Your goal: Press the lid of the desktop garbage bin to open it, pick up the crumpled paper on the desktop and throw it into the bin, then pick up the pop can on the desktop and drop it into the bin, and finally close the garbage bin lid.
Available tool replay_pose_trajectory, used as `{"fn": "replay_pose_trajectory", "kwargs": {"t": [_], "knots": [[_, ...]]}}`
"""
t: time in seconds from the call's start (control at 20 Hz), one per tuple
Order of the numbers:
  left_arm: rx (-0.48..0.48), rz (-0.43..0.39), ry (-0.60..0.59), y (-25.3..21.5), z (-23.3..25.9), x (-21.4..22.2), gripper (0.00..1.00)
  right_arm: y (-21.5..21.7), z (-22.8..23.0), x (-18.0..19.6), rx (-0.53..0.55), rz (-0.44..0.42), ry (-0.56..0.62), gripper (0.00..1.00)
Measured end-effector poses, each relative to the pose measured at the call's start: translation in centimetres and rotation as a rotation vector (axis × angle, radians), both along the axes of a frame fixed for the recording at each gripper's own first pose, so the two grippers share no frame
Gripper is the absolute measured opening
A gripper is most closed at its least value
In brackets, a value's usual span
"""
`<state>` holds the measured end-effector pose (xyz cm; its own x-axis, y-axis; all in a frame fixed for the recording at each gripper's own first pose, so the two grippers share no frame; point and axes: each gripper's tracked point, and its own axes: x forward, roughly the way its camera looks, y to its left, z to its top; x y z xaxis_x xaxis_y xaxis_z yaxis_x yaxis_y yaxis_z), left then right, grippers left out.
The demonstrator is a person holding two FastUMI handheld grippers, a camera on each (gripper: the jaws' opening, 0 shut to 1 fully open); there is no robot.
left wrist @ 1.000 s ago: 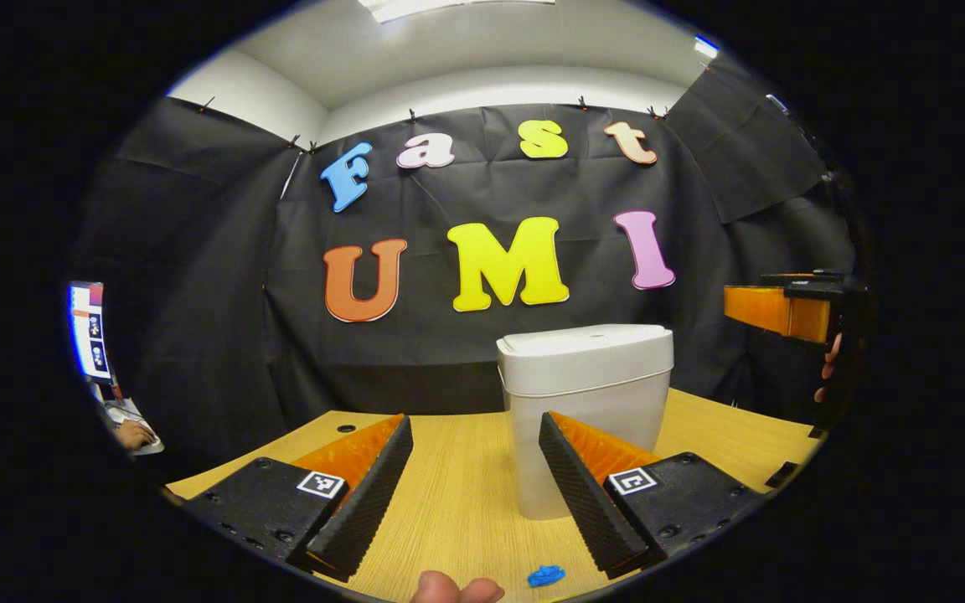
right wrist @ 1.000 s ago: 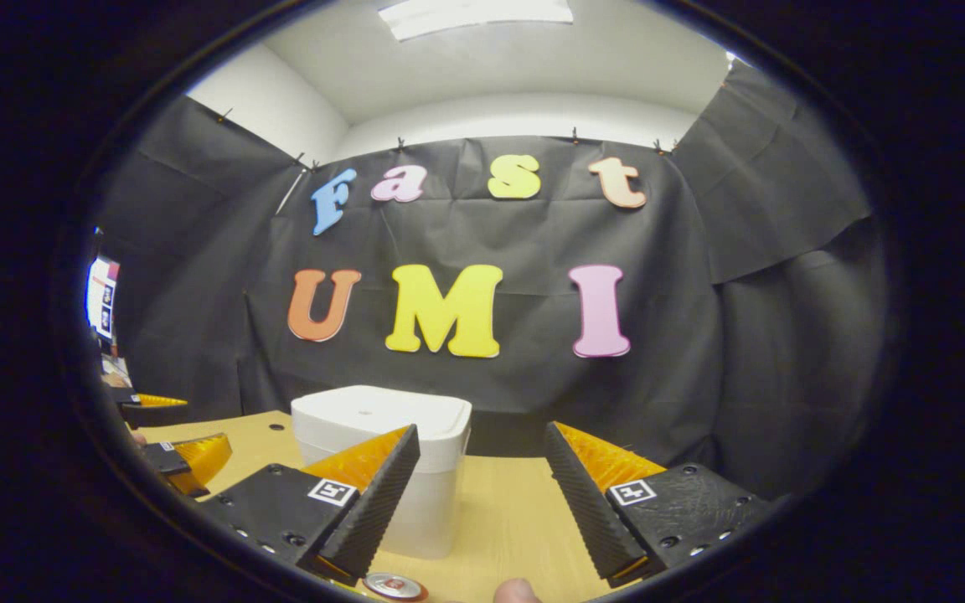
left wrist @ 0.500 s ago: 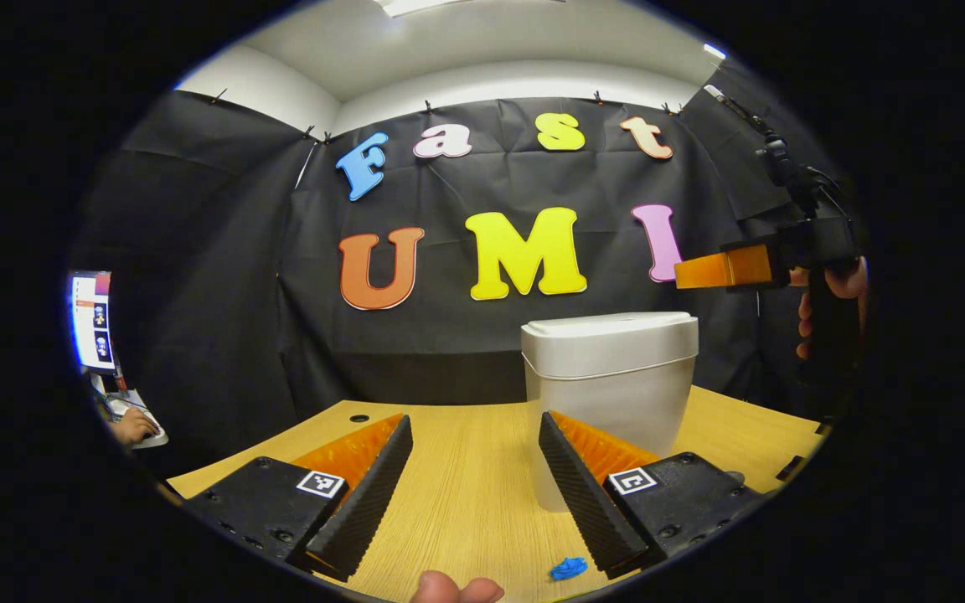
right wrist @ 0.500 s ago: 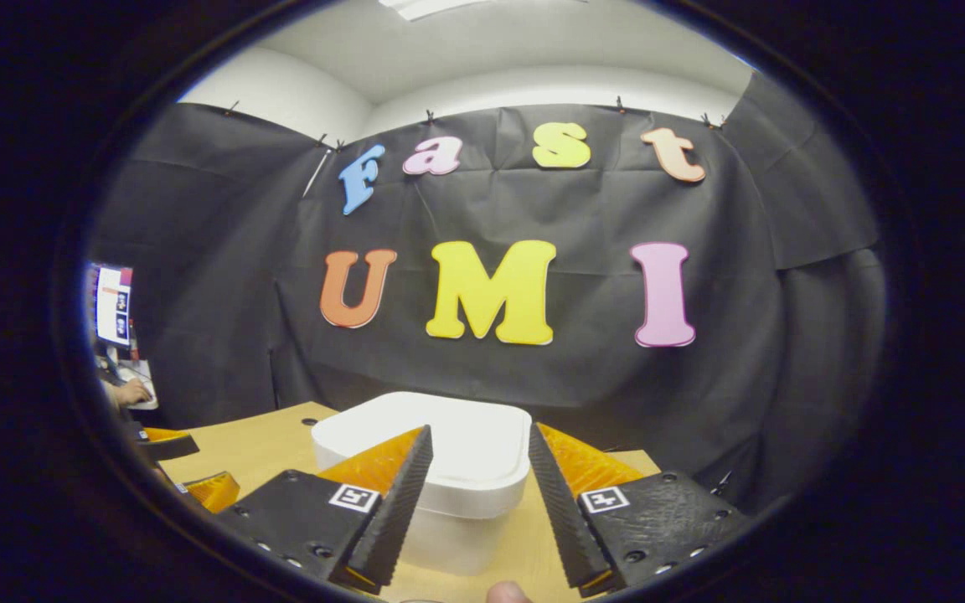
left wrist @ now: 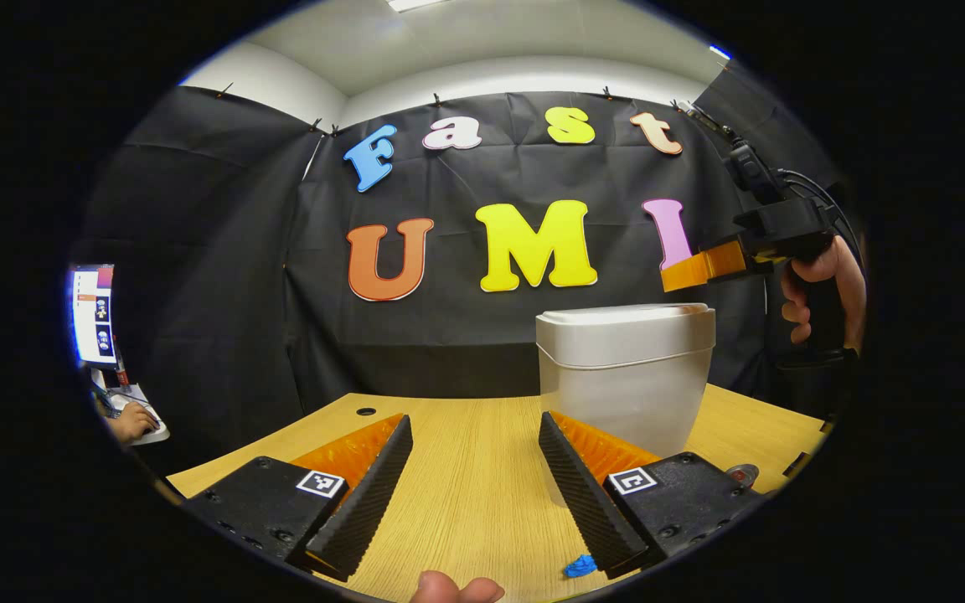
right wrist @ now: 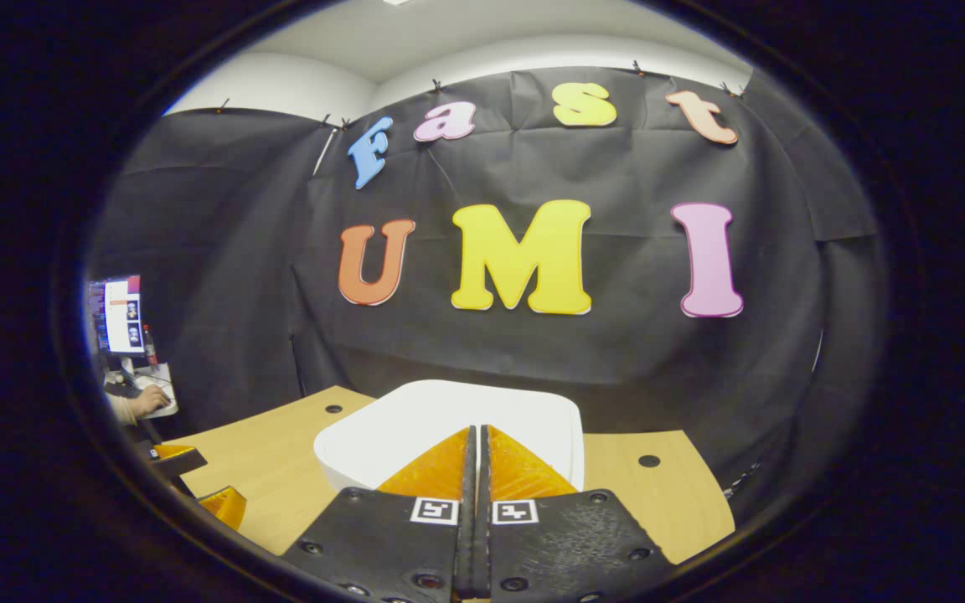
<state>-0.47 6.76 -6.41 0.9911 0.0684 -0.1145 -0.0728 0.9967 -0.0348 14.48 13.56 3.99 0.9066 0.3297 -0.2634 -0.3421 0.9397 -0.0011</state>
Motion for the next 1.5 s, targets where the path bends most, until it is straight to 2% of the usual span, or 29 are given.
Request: {"fn": "replay_pose_trajectory", "kwargs": {"t": [0.4,0.55,0.65,0.8,0.95,1.0,1.1,1.15,1.3,1.35,1.4,1.5], "knots": [[-0.019,-0.022,0.013,-1.1,-0.5,0.3,0.98,0.6,-2.8,0.2,0.000,0.048,0.115,0.01],[-0.026,-0.044,0.013,-2.1,-0.6,0.7,0.98,0.0,-2.6,0.1,-0.074,0.050,0.114,0.01],[-0.029,-0.057,0.012,-2.7,-0.7,0.6,0.98,0.0,-2.6,0.0,-0.102,0.050,0.100,0.01],[-0.035,-0.070,0.033,-3.3,-1.8,0.7,0.98,0.2,-1.2,0.0,-0.031,0.043,0.050,0.01],[-0.045,-0.070,0.065,-3.4,-2.7,0.6,0.99,-0.2,1.6,-0.6,-0.013,0.031,-0.043,0.01],[-0.051,-0.066,0.065,-3.4,-2.6,0.6,0.98,-0.3,3.0,-1.1,-0.006,0.030,-0.102,0.27],[-0.060,-0.061,0.063,-3.4,-2.5,0.5,0.99,-0.3,5.6,-2.1,-0.011,0.047,-0.196,0.52],[-0.067,-0.059,0.064,-3.5,-2.5,0.5,0.99,-0.2,6.0,-2.5,-0.031,0.056,-0.220,0.60],[-0.062,-0.053,0.055,-3.6,-1.9,0.3,0.99,-0.3,5.9,-3.5,-0.024,0.062,-0.228,0.98],[-0.048,-0.047,0.055,-3.5,-1.8,0.1,0.98,-0.3,5.9,-3.9,-0.007,0.064,-0.225,0.98],[-0.041,-0.043,0.057,-3.4,-1.9,0.1,0.98,-0.6,5.7,-4.2,0.009,0.059,-0.220,0.94],[-0.051,-0.047,0.057,-3.7,-1.7,0.0,0.98,-1.2,5.7,-5.2,0.040,0.043,-0.224,0.95]]}}
